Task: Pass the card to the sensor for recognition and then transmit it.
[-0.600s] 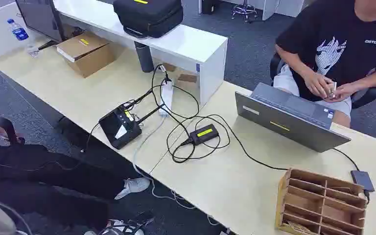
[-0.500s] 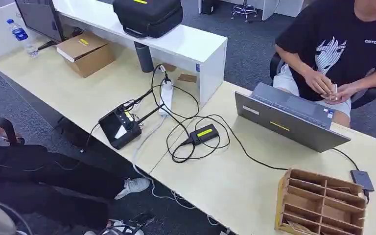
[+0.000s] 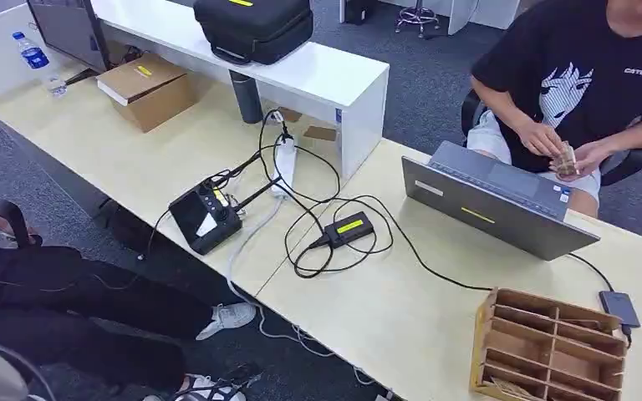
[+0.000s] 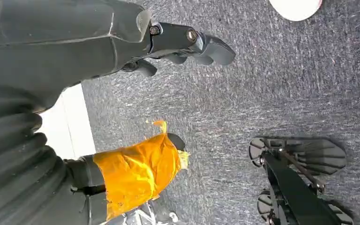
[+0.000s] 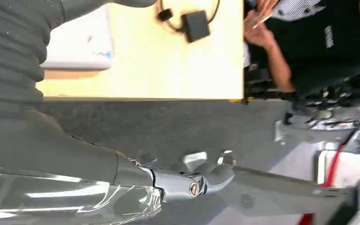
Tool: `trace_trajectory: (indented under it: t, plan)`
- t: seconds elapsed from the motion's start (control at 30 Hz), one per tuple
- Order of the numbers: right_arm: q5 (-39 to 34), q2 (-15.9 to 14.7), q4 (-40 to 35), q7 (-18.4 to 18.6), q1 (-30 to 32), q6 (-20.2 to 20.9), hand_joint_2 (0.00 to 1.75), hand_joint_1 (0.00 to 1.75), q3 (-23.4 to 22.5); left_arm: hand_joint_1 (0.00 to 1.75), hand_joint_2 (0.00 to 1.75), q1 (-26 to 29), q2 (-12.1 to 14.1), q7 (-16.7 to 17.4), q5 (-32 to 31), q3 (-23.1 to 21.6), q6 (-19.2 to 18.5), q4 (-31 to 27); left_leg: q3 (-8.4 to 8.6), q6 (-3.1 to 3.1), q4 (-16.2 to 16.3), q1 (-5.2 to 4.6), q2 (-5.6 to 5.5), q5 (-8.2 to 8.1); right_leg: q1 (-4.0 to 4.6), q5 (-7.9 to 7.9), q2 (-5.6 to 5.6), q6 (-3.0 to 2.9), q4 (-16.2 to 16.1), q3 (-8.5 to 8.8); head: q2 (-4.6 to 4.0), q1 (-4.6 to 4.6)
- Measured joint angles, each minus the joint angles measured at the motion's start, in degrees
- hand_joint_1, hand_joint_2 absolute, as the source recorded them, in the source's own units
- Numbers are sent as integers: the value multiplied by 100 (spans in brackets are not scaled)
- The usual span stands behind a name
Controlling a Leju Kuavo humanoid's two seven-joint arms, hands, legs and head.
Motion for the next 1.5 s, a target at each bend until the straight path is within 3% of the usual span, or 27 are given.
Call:
trace_trajectory:
  t: [0.17, 0.3, 0.43, 0.6, 0.77, 0.93, 1.13, 1.17, 1.2, 1.27, 1.3, 1.47, 1.5]
  plan:
    - [1027, 0, -952, 8, 194, -549, 175, 0, 600, 0, 175, 2, 0, 0, -11, 75, -4, 0, 3, 0, 0, 0, 7, 0, 0, 0, 8, 0, 0, 0, 0, 0]
    - [2197, -2, -1521, -62, 130, -1243, 175, 0, 1168, 0, 175, 8, 0, 0, -109, 85, -28, 0, 0, -1, -1, 1, 8, 0, 0, 1, 8, -1, 2, -1, 0, 0]
    - [3069, -18, -1675, 210, -397, -1673, 175, 0, 1818, 0, 175, -28, 0, 0, -256, 85, -88, 0, 6, -1, -1, 2, 21, 4, 1, 8, 17, -5, 4, -1, 0, 2]
    - [4415, -55, -1451, 864, -1371, -2245, 175, 0, 2729, 0, 175, -59, -2, 0, -457, 83, -120, 0, 3, 0, -1, 2, 17, 21, 2, 19, 16, -7, 4, -1, 0, 0]
    - [4834, -55, -1140, 1116, -2026, -2379, 175, 0, 3253, 0, 175, -86, -2, 9, -522, 83, -129, 0, 3, 1, 0, 2, 11, 22, 2, 21, 11, -9, 4, -1, 0, 0]
    - [5026, -55, -969, 1208, -2276, -2449, 175, 0, 3469, 0, 175, -88, -2, 9, -577, 83, -140, 0, -3, 1, 0, 2, 11, 22, 2, 21, 10, -9, 4, -3, 0, 0]
    - [5636, 42, -232, 1643, -3145, -2475, 175, 0, 3769, 0, 175, -191, -15, 94, -763, 53, -210, 0, -2, -2, 0, 2, 12, 29, 2, 27, 11, -6, 4, -5, 0, 0]
    - [5675, 83, -72, 1672, -3259, -2488, 175, 91, 3803, 0, 175, -211, -20, 116, -783, 46, -214, 0, -2, -1, 0, 3, 11, 30, 2, 28, 11, -7, 5, -4, 0, 2]
    - [5693, 120, 48, 1667, -3360, -2510, 175, 147, 3830, 0, 175, -228, -26, 131, -793, 42, -223, 0, -2, -1, 0, 3, 11, 30, 2, 28, 10, -7, 5, -5, 0, 2]
    - [5660, 208, 218, 1628, -3490, -2551, 175, 147, 3874, 0, 175, -241, -39, 144, -815, 24, -225, 0, 0, -2, 0, 4, 12, 31, 2, 30, 11, -10, 6, -5, 0, 0]
    - [5651, 238, 259, 1610, -3516, -2571, 175, 155, 3898, 0, 175, -242, -44, 146, -817, 18, -227, 0, 0, -2, 0, 4, 12, 31, 3, 30, 11, -10, 6, -5, 0, 2]
    - [5595, 360, 377, 1551, -3539, -2588, 175, 157, 3987, 0, 175, -242, -59, 162, -817, 16, -230, 0, -5, -2, 0, 4, 8, 30, 3, 29, 10, -10, 5, -9, 0, 0]
    - [5562, 371, 392, 1540, -3540, -2588, 175, 150, 3996, 0, 175, -242, -59, 164, -817, 16, -230, 0, -5, -2, 0, 4, 8, 30, 3, 29, 9, -10, 5, -10, 0, 0]
